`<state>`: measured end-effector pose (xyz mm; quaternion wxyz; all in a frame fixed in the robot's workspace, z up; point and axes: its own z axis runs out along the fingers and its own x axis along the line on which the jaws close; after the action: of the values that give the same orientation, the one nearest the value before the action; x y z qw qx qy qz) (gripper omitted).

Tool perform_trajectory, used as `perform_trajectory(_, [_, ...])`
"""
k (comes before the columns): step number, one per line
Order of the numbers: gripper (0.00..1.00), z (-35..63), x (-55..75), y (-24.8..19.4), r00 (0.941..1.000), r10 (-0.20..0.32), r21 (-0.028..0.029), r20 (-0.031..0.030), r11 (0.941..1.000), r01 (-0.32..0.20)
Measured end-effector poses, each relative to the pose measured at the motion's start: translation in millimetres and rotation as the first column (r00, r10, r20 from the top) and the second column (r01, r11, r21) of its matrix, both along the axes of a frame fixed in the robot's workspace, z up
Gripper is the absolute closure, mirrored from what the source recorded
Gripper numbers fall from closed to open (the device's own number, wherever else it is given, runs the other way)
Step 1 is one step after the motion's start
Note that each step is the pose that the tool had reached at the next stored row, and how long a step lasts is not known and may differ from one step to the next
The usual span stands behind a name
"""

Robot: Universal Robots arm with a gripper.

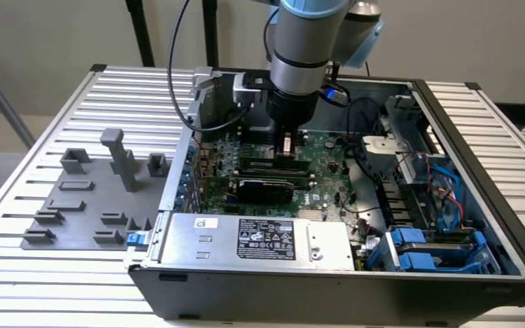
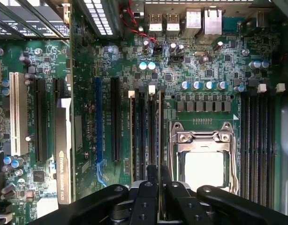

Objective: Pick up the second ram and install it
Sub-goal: 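Insert the second ram into the second slot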

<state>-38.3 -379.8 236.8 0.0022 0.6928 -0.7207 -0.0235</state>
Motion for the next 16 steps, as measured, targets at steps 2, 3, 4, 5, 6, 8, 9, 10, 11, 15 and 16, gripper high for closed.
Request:
perform_trajectory(2, [0.87,-3.5,0.1,-0.3,1.0,0.0,0.0001,0.003,1.0,0.0])
perform_trajectory(3, [0.87,-4.2,0.1,-0.5,1.0,0.0,0.0,0.0043,1.0,0.0])
perform_trajectory(4, [0.87,-4.4,0.1,-0.7,1.0,0.0,0.0,0.0043,1.0,0.0])
perform_trajectory(5, [0.87,-4.3,0.1,-0.7,1.0,0.0,-0.0001,0.0042,1.0,0.0])
perform_trajectory(6, [0.87,-4.3,0.1,-0.7,1.0,0.0,-0.0002,0.0043,1.0,0.0])
perform_trajectory(8, [0.87,-4.5,0.1,-0.7,1.0,0.0,-0.0001,0.0054,1.0,0.0])
perform_trajectory(9, [0.87,-4.7,0.1,-0.7,1.0,0.0,-0.0001,0.0063,1.0,0.0])
perform_trajectory(10, [0.87,-4.8,0.1,-0.6,1.0,0.0,-0.0001,0.0072,1.0,0.0])
perform_trajectory(11, [0.87,-4.8,0.1,-0.7,1.0,0.0,-0.0001,0.0077,1.0,0.0])
perform_trajectory(15, [0.87,-5.1,0.0,-1.2,0.9999,0.001,-0.0001,0.0101,1.0,-0.001])
perform_trajectory(16, [0.87,-5.2,0.0,-1.4,0.9999,0.001,-0.0005,0.0107,1.0,-0.001])
